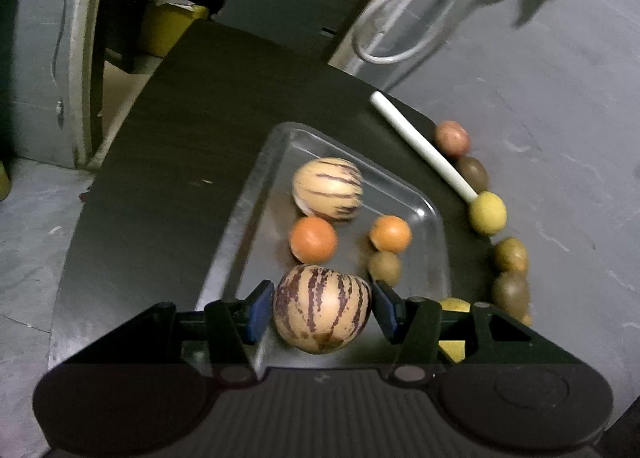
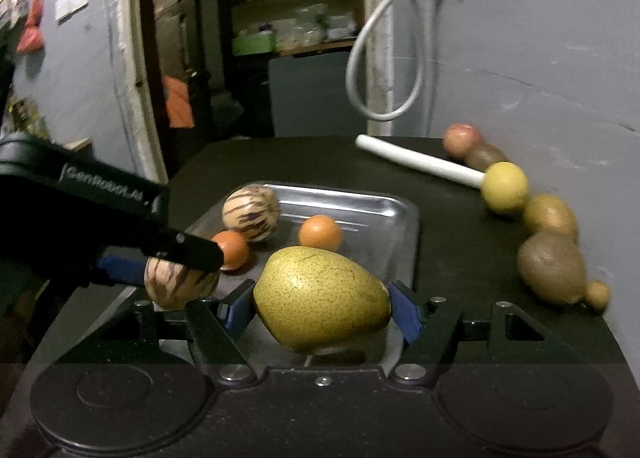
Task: Organize fruits
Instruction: 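Carry the pepino with the left tool over the tray while the right tool carries the pear there, then open the left tool to drop the pepino in the tray while the right tool releases the pear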
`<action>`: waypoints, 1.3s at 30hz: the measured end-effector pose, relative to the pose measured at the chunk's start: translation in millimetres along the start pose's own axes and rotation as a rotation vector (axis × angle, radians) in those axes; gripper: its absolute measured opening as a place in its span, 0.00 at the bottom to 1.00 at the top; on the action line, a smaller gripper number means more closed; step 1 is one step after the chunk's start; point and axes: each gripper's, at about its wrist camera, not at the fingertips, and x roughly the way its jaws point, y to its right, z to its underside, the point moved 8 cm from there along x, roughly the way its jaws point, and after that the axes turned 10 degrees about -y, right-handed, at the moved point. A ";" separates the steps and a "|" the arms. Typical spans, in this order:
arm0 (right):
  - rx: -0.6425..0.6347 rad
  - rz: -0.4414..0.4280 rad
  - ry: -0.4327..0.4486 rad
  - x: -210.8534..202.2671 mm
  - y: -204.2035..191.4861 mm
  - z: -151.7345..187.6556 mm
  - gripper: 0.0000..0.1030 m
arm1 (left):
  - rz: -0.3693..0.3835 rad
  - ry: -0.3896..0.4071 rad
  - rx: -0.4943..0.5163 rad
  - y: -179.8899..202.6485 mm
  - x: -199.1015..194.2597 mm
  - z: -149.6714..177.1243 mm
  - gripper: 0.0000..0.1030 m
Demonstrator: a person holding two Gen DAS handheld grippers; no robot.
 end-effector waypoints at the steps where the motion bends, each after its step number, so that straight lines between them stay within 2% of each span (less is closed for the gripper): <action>1: -0.013 -0.005 -0.003 3.1 -1.6 -0.9 0.70 | -0.004 0.004 -0.002 -2.2 0.3 -1.2 0.55; 13: -0.068 -0.028 -0.037 21.6 -3.7 -1.1 0.70 | -0.030 0.018 0.009 -4.7 12.7 -7.9 0.56; 28: -0.095 -0.034 -0.048 24.3 -5.9 -1.0 0.72 | -0.047 0.004 0.026 -2.1 12.9 -8.4 0.56; 31: -0.084 -0.039 -0.048 20.1 -5.5 -1.1 0.76 | -0.060 -0.002 0.039 -0.9 11.2 -7.3 0.61; 33: -0.076 -0.035 -0.043 15.2 -5.4 -0.4 0.82 | -0.057 -0.002 0.045 1.1 7.6 -6.5 0.68; 39: -0.049 -0.022 -0.024 -6.3 -9.9 4.9 0.91 | -0.038 0.013 0.072 4.8 -14.1 -0.4 0.88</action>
